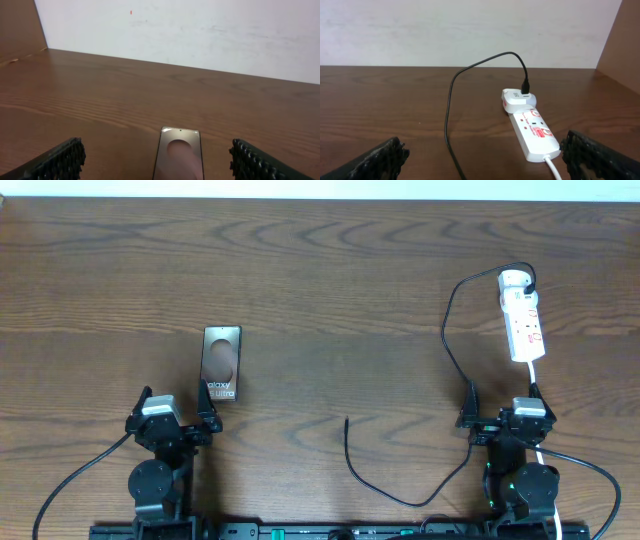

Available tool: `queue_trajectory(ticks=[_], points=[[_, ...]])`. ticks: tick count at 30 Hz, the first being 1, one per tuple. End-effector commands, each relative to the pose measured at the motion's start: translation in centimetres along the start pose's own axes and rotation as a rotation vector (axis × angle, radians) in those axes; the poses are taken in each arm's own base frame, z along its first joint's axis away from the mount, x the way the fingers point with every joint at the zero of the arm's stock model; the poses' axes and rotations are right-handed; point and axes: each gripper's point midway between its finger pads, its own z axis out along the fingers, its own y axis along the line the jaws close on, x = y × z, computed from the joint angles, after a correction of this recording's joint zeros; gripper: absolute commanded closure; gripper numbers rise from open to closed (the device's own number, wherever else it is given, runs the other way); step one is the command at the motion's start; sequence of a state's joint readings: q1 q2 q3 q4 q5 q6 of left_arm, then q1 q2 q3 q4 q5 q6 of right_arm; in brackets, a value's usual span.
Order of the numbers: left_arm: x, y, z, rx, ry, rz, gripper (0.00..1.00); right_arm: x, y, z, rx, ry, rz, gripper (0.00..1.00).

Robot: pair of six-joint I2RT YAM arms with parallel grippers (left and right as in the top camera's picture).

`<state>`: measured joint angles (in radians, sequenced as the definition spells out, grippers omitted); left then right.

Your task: Plug charger to phone and switch on socket

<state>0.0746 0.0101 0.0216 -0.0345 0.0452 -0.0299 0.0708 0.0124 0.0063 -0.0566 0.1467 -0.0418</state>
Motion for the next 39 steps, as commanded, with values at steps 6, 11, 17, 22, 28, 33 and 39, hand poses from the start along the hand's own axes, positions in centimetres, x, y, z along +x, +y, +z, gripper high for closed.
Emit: queue_trajectory(ticks=[6, 11, 17, 22, 28, 33, 39], points=[[1.6, 0.6, 0.1, -0.031, 0.048, -0.008, 0.09, 0.0, 0.1, 0.0, -0.002, -0.001, -0.016, 0.01], [1.6, 0.6, 0.1, -0.031, 0.048, -0.008, 0.09, 0.0, 0.1, 0.0, -0.002, -0.001, -0.016, 0.01], [1.6, 0.6, 0.1, -0.031, 0.047, -0.008, 0.08, 0.0, 0.1, 0.0, -0.002, -0.001, -0.016, 0.01], [1.6, 0.6, 0.1, -0.031, 0.047, -0.008, 0.08, 0.0, 0.3, 0.0, -0.010, -0.001, -0.016, 0.01], [1.6, 0.6, 0.1, -0.030, 0.046, -0.008, 0.09, 0.0, 0.3, 0.0, -0.011, -0.001, -0.016, 0.01], [1.6, -0.2, 0.1, 0.016, 0.049, -0.013, 0.08, 0.0, 0.3, 0.0, -0.011, -0.001, -0.016, 0.01], [0.5, -1.0, -0.3, 0.057, 0.045, -0.021, 0.09, 0.0, 0.3, 0.0, -0.011, -0.002, -0.016, 0.01]])
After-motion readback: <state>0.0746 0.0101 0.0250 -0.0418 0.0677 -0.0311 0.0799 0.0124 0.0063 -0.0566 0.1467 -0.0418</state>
